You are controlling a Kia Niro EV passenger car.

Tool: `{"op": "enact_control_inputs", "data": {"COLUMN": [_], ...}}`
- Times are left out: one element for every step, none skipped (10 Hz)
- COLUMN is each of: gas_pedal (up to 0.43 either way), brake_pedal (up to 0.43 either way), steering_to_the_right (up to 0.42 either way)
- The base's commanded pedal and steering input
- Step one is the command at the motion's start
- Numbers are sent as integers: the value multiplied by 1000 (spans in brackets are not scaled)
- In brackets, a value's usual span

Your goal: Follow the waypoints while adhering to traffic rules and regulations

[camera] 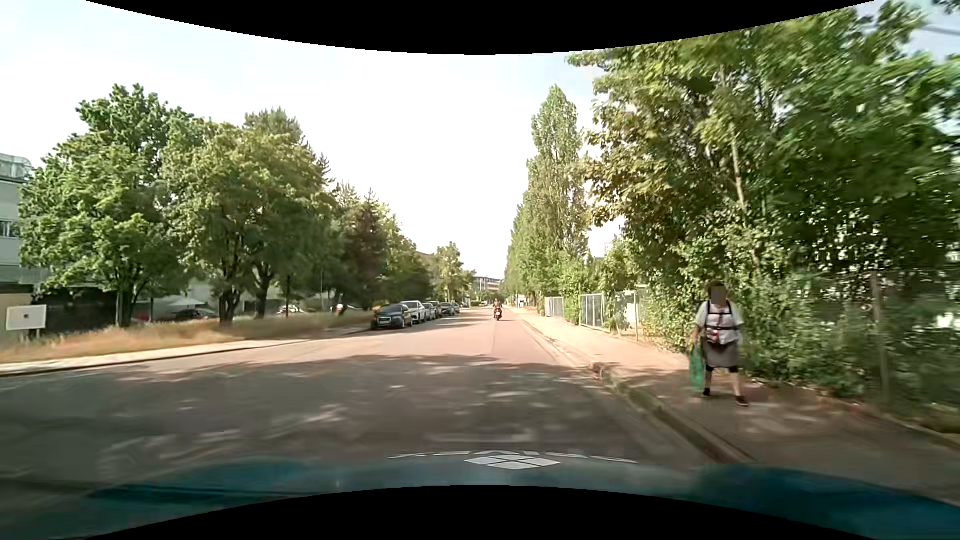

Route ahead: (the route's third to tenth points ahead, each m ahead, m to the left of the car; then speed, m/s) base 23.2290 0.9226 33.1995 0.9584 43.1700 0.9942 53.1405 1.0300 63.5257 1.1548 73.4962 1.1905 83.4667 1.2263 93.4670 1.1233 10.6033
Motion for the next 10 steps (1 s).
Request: {"op": "enact_control_inputs", "data": {"gas_pedal": [110, 87, 87, 87, 87, 98, 98, 98, 98, 98], "brake_pedal": [0, 0, 0, 0, 0, 0, 0, 0, 0, 0], "steering_to_the_right": [0, 0, 0, 0, 0, 0, 0, 0, 0, 0]}}
